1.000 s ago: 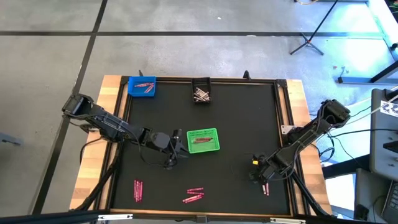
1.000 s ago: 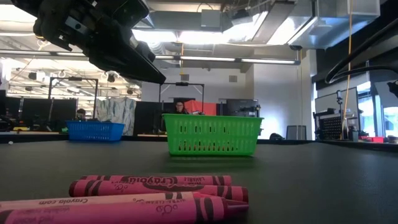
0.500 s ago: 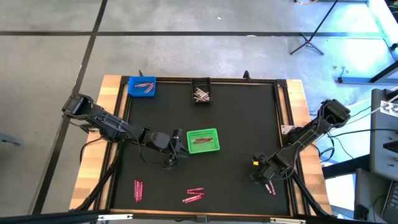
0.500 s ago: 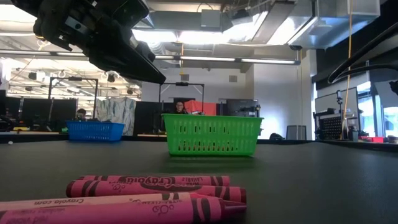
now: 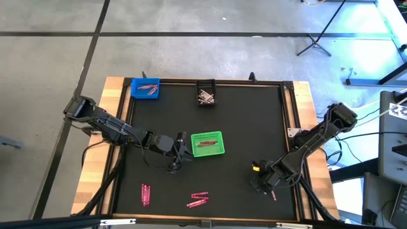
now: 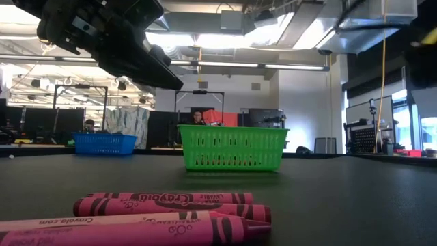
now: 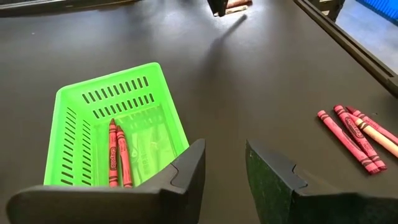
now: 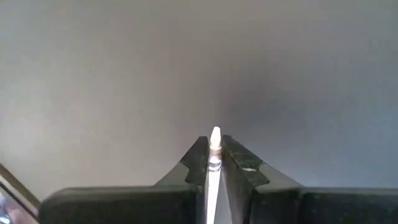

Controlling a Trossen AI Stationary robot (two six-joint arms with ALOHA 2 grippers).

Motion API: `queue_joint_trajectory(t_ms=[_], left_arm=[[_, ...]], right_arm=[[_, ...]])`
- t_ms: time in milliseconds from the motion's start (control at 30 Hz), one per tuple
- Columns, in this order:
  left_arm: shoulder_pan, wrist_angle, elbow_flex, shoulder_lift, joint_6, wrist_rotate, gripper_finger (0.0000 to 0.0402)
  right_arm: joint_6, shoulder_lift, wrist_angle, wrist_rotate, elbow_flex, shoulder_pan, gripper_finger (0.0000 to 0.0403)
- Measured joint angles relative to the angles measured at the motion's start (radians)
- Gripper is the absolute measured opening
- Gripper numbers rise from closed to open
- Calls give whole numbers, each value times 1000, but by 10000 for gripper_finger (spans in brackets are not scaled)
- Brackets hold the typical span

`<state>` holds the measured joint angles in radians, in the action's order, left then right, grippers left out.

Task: Sort crayons
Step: Put the white crayon into the black bin

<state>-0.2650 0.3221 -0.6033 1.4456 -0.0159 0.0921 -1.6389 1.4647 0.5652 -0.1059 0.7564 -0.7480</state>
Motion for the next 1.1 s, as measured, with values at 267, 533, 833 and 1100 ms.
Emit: queue_joint_trajectory(t_ms=[267, 533, 833, 1100], left_arm=[[0, 61, 43, -1, 22, 0, 105], [6, 270, 163, -1, 20, 3, 105], [36, 423, 266, -1, 18, 56, 105], [39, 459, 292, 0, 22, 56, 105]], right_arm=[[219, -1, 3, -182, 45, 75, 30], [567, -2, -34, -400, 97, 216, 30], [1076, -3, -316, -443, 101, 453, 30], [1381, 9, -609, -441, 101, 675, 30]])
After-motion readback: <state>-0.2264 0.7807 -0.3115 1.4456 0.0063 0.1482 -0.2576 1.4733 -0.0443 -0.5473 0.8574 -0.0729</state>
